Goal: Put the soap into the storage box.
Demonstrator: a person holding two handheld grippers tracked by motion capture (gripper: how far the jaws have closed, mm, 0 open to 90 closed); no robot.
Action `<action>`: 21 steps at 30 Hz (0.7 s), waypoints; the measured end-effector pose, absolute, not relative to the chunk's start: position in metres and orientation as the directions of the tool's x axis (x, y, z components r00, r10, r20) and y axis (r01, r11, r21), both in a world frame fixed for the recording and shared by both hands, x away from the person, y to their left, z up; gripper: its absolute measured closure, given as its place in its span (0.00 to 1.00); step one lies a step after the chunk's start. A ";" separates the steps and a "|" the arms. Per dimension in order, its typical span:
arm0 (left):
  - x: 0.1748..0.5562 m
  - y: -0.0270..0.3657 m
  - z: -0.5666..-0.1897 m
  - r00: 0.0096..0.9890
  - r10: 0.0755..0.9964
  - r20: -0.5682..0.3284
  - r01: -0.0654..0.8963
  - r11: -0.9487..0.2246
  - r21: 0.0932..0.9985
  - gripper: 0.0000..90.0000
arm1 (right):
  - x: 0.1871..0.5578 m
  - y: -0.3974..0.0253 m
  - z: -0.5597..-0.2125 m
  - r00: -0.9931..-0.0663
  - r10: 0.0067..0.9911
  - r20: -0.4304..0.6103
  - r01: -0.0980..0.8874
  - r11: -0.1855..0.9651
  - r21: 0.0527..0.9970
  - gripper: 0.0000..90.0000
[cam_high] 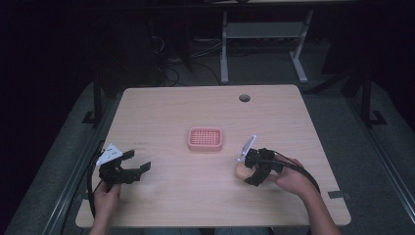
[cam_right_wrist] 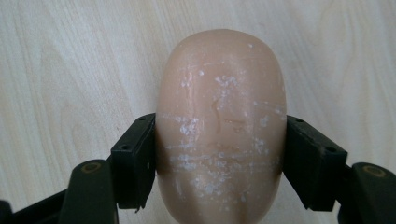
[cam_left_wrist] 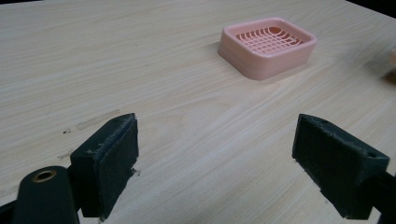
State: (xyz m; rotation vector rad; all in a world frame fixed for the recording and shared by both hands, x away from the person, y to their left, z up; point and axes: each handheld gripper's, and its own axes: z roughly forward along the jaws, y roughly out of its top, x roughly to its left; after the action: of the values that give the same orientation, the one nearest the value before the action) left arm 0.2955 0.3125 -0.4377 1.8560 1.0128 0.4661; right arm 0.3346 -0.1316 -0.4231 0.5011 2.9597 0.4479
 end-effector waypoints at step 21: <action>0.294 0.313 -0.437 0.584 0.805 -0.109 0.453 -0.212 0.866 0.16 | 0.350 -0.123 -0.406 -0.943 0.329 -0.053 0.289 0.888 0.357 0.36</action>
State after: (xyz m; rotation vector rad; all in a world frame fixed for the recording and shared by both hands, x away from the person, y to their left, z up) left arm 0.2945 0.3126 -0.4367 1.8514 1.0197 0.4579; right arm 0.3503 -0.1230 -0.4057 0.4833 2.9433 0.5308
